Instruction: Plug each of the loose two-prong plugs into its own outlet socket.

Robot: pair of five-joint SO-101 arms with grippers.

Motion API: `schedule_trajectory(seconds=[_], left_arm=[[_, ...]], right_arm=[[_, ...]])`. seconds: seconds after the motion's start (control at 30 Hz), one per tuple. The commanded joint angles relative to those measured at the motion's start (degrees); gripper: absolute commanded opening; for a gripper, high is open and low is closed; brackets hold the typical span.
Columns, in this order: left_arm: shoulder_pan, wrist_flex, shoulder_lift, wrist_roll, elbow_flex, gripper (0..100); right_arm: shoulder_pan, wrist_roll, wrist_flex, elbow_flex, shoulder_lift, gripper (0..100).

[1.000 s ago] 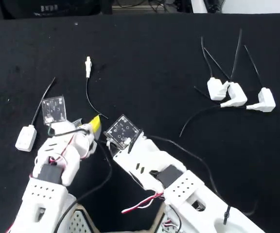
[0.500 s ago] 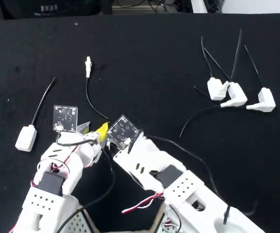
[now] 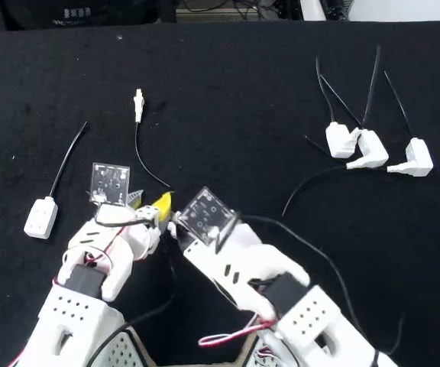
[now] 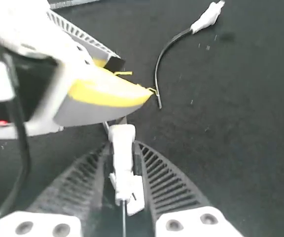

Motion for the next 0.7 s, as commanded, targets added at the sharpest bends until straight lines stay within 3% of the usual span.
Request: schedule_trajectory(seconds=[0.0, 0.47, 0.57, 0.67], left_arm=[[0.6, -0.4, 2.3, -0.6, -1.4, 18], [0.0, -0.8, 2.1, -0.2, -1.5, 18], [-4.4, -0.8, 2.1, -0.2, -1.7, 18], [-13.7, -0.8, 2.1, 1.9, -4.2, 18]], right_arm=[[-0.5, 0.1, 0.4, 1.0, -8.3, 1.1], [-0.3, 2.1, 3.4, -0.4, -2.8, 1.1], [-0.2, 2.8, 7.9, -2.9, 1.2, 1.5], [-0.7, 2.4, 14.9, -7.3, 5.9, 10.1]])
